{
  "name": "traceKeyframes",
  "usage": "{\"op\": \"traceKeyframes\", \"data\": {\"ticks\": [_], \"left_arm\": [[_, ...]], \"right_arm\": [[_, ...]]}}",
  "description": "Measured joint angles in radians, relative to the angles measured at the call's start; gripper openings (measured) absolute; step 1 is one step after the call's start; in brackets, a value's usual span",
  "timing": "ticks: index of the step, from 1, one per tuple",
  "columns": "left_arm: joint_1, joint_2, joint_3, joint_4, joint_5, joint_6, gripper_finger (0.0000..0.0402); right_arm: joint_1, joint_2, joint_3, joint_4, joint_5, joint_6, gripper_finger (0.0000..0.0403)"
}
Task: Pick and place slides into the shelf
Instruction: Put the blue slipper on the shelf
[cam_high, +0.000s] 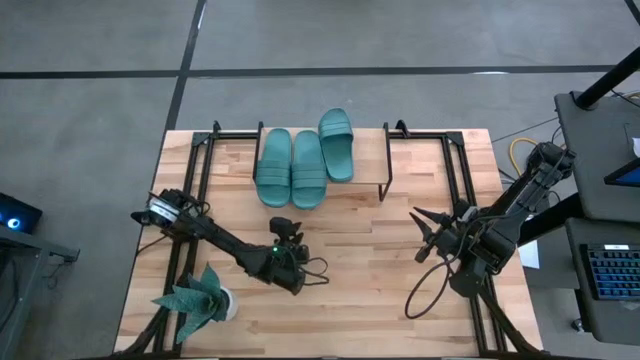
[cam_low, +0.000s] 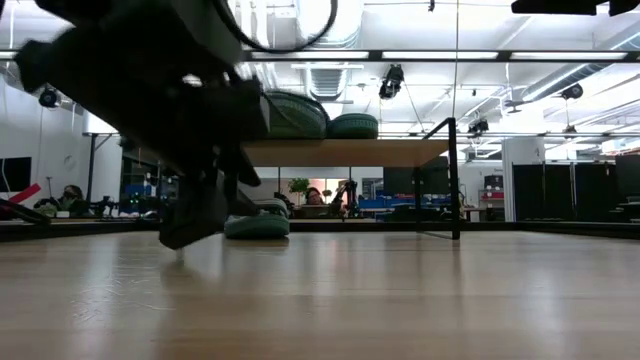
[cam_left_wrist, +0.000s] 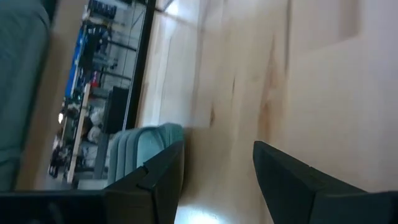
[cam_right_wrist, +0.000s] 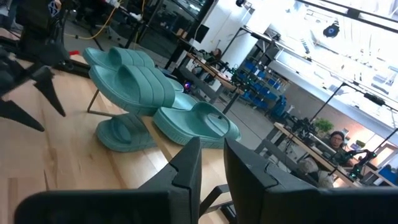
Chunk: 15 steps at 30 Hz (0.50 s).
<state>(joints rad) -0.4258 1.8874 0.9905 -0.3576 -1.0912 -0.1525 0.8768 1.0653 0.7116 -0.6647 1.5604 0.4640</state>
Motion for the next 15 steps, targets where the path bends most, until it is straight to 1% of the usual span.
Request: {"op": "traceKeyframes", "data": {"ticks": [7, 12, 15], "left_arm": [[0.037, 0.035, -0.013, 0.007, -0.023, -0.033, 0.0177], [0.044, 0.052, -0.012, 0.011, -0.070, -0.033, 0.0177], [0.045, 0.052, -0.013, 0.011, -0.069, -0.032, 0.0177]], "right_arm": [[0.000, 0.000, -0.002, 0.000, -0.001, 0.000, 0.0059], [0.000, 0.000, -0.003, 0.000, -0.001, 0.000, 0.0061], [0.000, 0.000, -0.003, 0.000, -0.001, 0.000, 0.0061]]}}
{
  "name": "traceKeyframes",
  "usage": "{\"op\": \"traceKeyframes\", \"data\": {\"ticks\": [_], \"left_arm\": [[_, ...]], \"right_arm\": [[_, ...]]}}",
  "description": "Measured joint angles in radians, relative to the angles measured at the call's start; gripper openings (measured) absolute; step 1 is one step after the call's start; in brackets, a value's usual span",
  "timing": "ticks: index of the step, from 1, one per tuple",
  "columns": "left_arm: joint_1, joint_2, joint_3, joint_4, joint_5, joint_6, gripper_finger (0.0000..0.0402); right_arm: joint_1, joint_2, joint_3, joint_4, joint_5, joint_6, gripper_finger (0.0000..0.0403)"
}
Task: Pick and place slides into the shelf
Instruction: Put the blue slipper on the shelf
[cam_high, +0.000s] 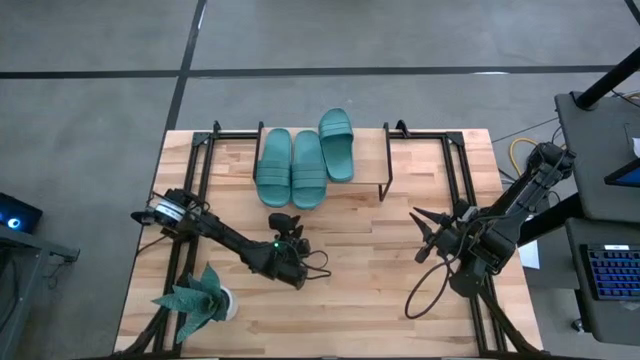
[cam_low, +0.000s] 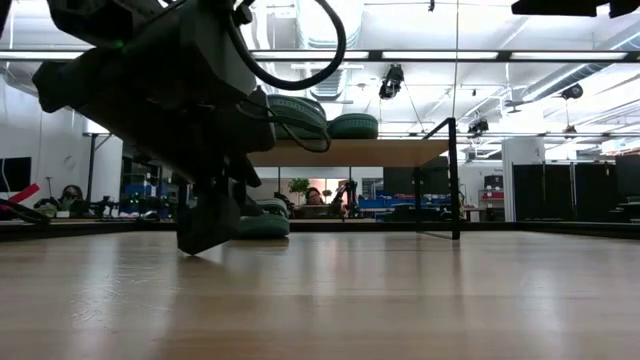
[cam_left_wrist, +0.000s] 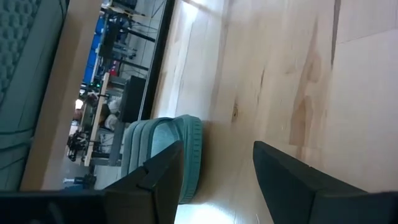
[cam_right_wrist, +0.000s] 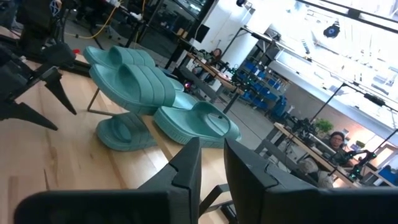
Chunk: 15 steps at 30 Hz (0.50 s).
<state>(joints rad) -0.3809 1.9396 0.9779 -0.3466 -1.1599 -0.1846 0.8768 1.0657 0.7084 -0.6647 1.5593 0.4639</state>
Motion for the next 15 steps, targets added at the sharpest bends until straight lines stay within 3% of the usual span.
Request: {"op": "traceKeyframes", "data": {"ticks": [15], "left_arm": [[0.004, 0.003, -0.002, -0.005, 0.083, 0.008, 0.0177]], "right_arm": [[0.000, 0.000, 0.000, 0.000, -0.015, 0.000, 0.0057]]}}
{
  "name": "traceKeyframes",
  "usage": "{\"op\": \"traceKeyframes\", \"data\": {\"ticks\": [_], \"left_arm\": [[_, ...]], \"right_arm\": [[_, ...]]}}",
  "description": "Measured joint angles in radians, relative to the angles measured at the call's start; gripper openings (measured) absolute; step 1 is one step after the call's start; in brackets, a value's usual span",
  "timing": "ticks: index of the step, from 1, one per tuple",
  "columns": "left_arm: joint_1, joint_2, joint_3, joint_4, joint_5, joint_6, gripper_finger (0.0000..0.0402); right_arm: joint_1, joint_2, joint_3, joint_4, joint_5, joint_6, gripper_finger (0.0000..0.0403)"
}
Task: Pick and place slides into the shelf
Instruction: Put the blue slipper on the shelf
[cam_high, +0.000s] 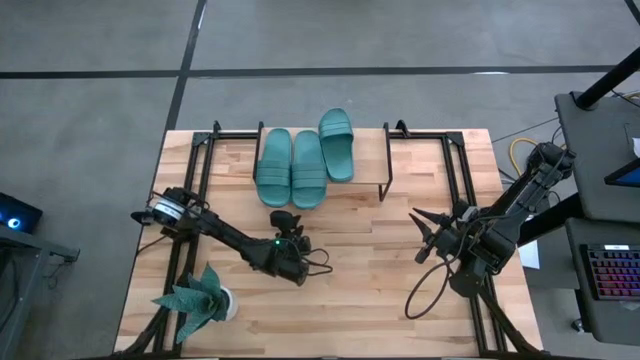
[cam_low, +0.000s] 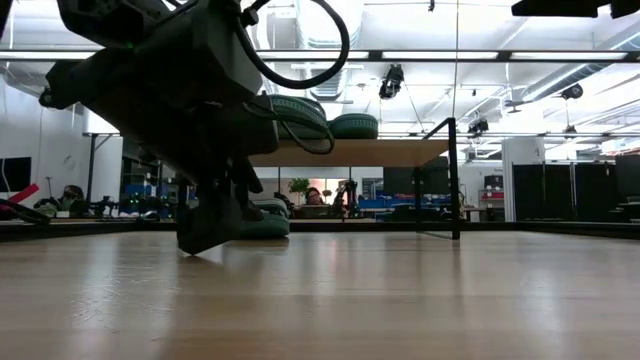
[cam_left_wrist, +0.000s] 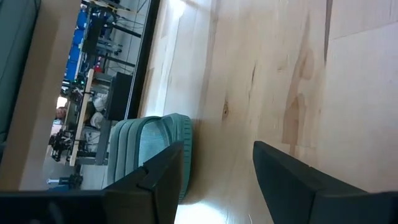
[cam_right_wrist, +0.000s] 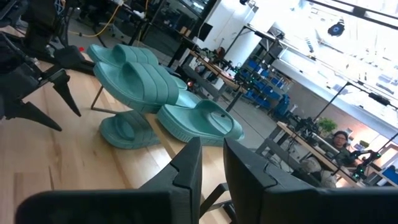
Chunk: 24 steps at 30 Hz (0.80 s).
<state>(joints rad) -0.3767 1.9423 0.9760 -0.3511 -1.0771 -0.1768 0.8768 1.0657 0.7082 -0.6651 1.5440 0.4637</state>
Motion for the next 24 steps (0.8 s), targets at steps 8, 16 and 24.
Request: {"op": "traceKeyframes", "data": {"ticks": [8, 16, 24], "left_arm": [[0.049, 0.001, -0.008, 0.005, 0.093, 0.019, 0.0177], [0.071, 0.001, -0.014, 0.000, 0.138, 0.025, 0.0177], [0.037, -0.041, 0.003, -0.008, 0.234, 0.031, 0.0177]], "right_arm": [[0.000, 0.000, 0.000, 0.000, -0.003, 0.000, 0.0057], [0.000, 0.000, 0.000, 0.000, -0.003, 0.000, 0.0057], [0.000, 0.000, 0.000, 0.000, -0.011, 0.000, 0.0057]]}}
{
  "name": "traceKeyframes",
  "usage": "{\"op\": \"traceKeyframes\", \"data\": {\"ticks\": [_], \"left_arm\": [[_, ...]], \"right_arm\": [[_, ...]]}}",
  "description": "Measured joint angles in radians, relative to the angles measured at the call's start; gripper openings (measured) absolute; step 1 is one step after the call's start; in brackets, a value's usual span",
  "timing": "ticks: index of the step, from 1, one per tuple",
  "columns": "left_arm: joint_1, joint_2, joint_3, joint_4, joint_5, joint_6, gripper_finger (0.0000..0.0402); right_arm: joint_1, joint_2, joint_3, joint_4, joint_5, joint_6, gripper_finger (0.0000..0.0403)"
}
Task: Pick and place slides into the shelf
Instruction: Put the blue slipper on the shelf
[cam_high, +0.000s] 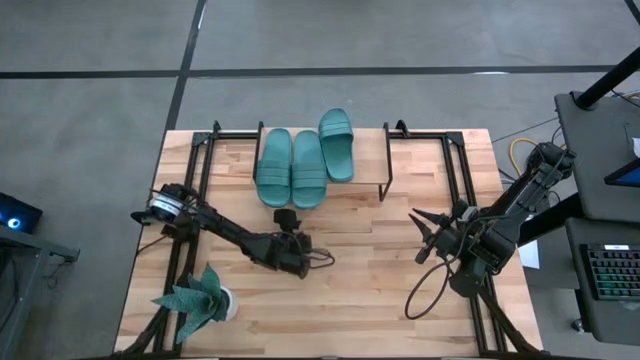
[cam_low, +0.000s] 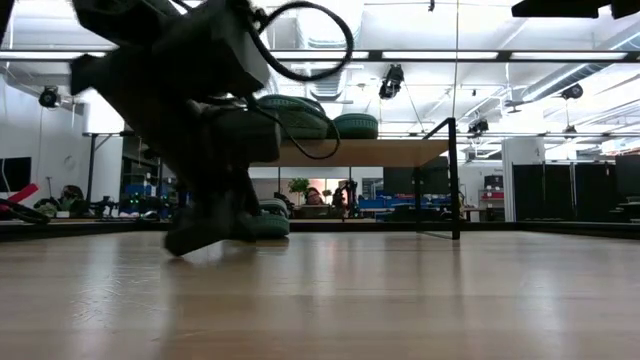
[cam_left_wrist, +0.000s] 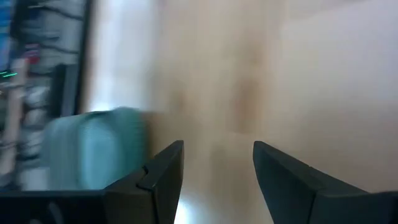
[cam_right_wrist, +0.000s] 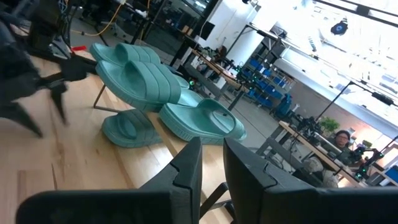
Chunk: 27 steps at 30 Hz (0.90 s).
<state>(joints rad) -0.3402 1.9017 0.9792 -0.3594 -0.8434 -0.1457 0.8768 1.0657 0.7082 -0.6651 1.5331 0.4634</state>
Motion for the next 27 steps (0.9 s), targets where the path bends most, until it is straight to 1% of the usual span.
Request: {"op": "traceKeyframes", "data": {"ticks": [1, 5, 12, 15, 17, 20, 24, 25, 27], "left_arm": [[-0.009, -0.012, 0.000, 0.001, 0.031, 0.000, 0.0177], [-0.038, -0.067, -0.004, -0.007, 0.094, -0.007, 0.0177], [-0.105, -0.180, -0.014, 0.000, 0.093, -0.009, 0.0177], [-0.138, -0.247, -0.026, 0.001, 0.090, -0.004, 0.0165], [-0.157, -0.291, -0.035, 0.003, 0.094, -0.004, 0.0144], [-0.190, -0.371, -0.050, 0.002, 0.092, -0.004, 0.0098], [-0.243, -0.474, -0.059, 0.002, 0.092, -0.003, 0.0027], [-0.257, -0.497, -0.059, 0.004, 0.092, -0.001, 0.0014], [-0.281, -0.543, -0.059, 0.004, 0.091, 0.006, 0.0007]], "right_arm": [[0.000, 0.000, 0.000, 0.000, 0.000, 0.000, 0.0057], [0.000, 0.000, 0.000, 0.001, -0.014, 0.000, 0.0057], [0.000, 0.000, 0.000, 0.014, -0.020, 0.000, 0.0057], [0.000, 0.000, 0.000, 0.028, -0.023, 0.000, 0.0057], [0.000, 0.006, 0.000, 0.044, -0.024, -0.005, 0.0057], [0.000, 0.032, 0.000, 0.087, -0.049, -0.055, 0.0056], [0.000, 0.086, 0.000, 0.255, -0.100, -0.250, 0.0056], [0.000, 0.102, 0.000, 0.310, -0.115, -0.314, 0.0056], [-0.003, 0.136, 0.000, 0.433, -0.181, -0.448, 0.0056]]}}
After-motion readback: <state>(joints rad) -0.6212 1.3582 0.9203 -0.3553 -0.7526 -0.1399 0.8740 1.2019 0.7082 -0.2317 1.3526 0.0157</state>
